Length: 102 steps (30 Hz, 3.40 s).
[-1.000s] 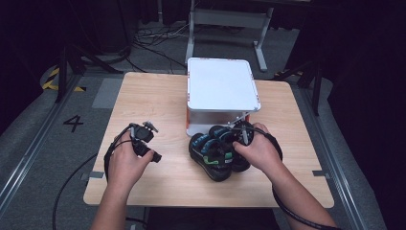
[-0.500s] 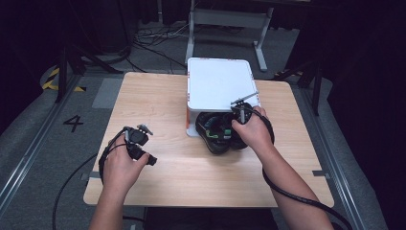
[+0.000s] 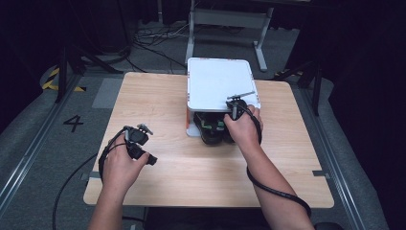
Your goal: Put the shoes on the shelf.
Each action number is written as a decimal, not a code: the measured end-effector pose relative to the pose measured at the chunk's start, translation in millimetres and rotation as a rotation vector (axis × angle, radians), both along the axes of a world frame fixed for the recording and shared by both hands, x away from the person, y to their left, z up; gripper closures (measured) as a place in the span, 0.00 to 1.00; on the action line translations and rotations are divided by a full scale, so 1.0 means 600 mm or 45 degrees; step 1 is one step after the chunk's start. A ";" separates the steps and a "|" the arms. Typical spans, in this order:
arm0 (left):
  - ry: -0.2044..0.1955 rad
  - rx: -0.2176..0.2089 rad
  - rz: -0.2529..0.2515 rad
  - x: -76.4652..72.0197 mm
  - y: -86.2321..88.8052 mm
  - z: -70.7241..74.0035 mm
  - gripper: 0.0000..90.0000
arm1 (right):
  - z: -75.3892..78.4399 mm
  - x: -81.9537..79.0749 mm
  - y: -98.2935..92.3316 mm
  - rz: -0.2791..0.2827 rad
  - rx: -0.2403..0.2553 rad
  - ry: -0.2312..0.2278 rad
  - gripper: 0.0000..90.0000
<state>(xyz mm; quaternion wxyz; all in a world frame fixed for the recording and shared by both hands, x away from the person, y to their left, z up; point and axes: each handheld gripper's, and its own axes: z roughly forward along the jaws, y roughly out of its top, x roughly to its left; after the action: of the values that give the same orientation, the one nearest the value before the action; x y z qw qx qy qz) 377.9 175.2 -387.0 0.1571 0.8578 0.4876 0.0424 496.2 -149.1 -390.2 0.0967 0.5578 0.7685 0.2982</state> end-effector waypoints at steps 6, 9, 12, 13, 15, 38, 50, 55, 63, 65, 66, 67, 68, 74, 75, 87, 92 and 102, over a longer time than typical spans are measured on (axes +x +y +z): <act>-0.002 0.011 -0.033 0.007 -0.009 -0.001 0.27 | -0.005 -0.007 0.012 0.009 0.083 -0.108 0.69; -0.009 0.007 -0.033 0.011 -0.015 0.000 0.27 | -0.004 -0.013 0.006 0.049 0.072 -0.135 0.63; -0.020 -0.001 -0.038 0.017 -0.025 0.003 0.27 | 0.011 -0.030 -0.006 0.090 0.119 -0.183 0.55; -0.020 -0.001 -0.038 0.017 -0.025 0.003 0.27 | 0.011 -0.030 -0.006 0.090 0.119 -0.183 0.55; -0.031 0.010 -0.044 0.022 -0.029 0.005 0.27 | 0.025 -0.044 -0.012 0.122 0.152 -0.218 0.52; -0.243 0.009 -0.091 0.036 -0.163 0.002 0.38 | 0.006 -0.161 -0.141 0.393 -0.065 -0.415 0.35; -0.193 -0.047 -0.148 0.028 -0.223 -0.030 0.58 | -0.049 -0.169 -0.144 0.376 -0.013 -0.265 0.59; -0.182 -0.121 -0.170 0.034 -0.251 -0.047 0.64 | -0.070 -0.158 -0.143 0.371 -0.052 -0.303 0.72; -0.188 -0.228 -0.168 0.046 -0.281 -0.062 0.96 | -0.092 -0.145 -0.147 0.358 0.023 -0.232 0.92; -0.182 -0.250 -0.147 0.055 -0.287 -0.069 0.99 | -0.094 -0.142 -0.145 0.367 0.032 -0.230 0.93; -0.183 -0.227 -0.145 0.060 -0.291 -0.075 0.99 | -0.096 -0.140 -0.143 0.375 0.037 -0.234 0.93; -0.196 -0.227 -0.140 0.063 -0.292 -0.081 0.98 | -0.097 -0.137 -0.140 0.382 0.048 -0.229 0.93; -0.201 -0.217 -0.128 0.064 -0.292 -0.084 0.99 | -0.100 -0.134 -0.136 0.387 0.056 -0.220 0.93; -0.232 -0.199 -0.104 0.073 -0.289 -0.088 1.00 | -0.109 -0.122 -0.128 0.398 0.100 -0.205 0.96; -0.250 -0.175 -0.104 0.075 -0.290 -0.089 1.00 | -0.109 -0.121 -0.127 0.394 0.108 -0.212 0.96; -0.376 -0.123 -0.012 0.139 -0.271 -0.107 0.95 | -0.121 -0.067 -0.103 0.277 0.085 -0.339 0.92; -0.419 -0.150 -0.069 0.163 -0.267 -0.111 0.91 | -0.121 -0.039 -0.095 0.271 0.065 -0.372 0.89; -0.418 -0.223 -0.032 0.179 -0.286 -0.122 0.87 | -0.131 -0.007 -0.106 0.211 0.025 -0.441 0.81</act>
<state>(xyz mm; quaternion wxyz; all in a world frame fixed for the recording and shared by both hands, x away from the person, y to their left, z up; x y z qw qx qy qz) 485.2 3.4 -460.0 0.3091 0.8285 0.4464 0.1372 492.0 -212.5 -468.6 0.1969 0.4338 0.7808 0.4042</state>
